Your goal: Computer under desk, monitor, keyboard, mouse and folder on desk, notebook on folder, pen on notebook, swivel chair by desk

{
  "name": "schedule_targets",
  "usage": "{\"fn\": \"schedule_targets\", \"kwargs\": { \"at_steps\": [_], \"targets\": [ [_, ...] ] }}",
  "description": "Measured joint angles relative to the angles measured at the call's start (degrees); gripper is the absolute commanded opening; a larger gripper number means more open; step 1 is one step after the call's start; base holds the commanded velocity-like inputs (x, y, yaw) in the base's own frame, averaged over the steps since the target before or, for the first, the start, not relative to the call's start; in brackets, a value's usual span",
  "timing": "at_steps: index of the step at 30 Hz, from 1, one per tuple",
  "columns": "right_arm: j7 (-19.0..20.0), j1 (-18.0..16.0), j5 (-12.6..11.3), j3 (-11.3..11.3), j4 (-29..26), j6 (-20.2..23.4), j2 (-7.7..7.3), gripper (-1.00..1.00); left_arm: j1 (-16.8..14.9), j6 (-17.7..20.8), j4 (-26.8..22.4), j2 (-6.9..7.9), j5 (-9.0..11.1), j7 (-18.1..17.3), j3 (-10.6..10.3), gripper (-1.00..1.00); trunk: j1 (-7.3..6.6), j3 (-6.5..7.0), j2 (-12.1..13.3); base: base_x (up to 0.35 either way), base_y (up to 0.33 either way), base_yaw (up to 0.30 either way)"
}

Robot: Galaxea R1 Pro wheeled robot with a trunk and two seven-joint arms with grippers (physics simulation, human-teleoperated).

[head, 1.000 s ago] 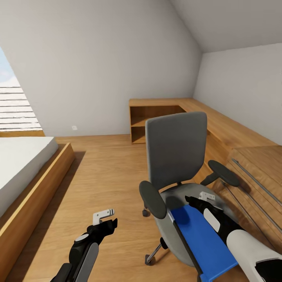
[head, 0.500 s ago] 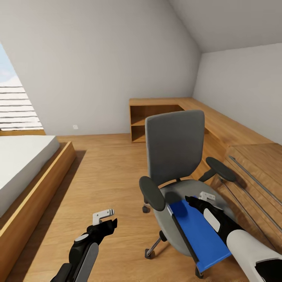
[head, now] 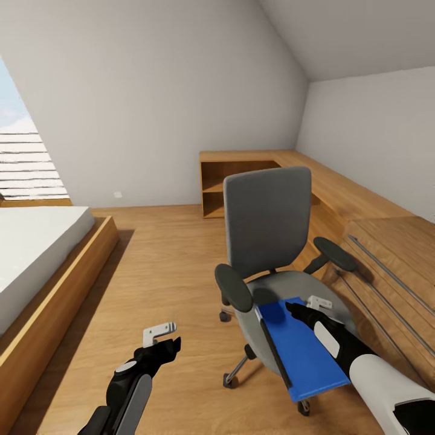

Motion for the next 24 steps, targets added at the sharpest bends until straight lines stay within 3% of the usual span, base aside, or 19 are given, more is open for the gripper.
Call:
{"fn": "schedule_targets", "kwargs": {
  "at_steps": [21, 24],
  "targets": [
    [0.00, 0.00, 0.01, -0.07, -0.03, -0.02, -0.01, 1.00, 0.00, 0.00, 0.00, 0.00, -0.08, -0.05, -0.01, 1.00, 0.00, 0.00, 0.00, -0.003, 0.000, 0.000],
    [0.02, 0.00, 0.01, -0.14, -0.07, -0.11, -0.06, 1.00, 0.00, 0.00, 0.00, 0.00, -0.09, -0.03, 0.00, 1.00, -0.66, 0.53, 1.19, 0.000, 0.000, 0.000]
  ]
}}
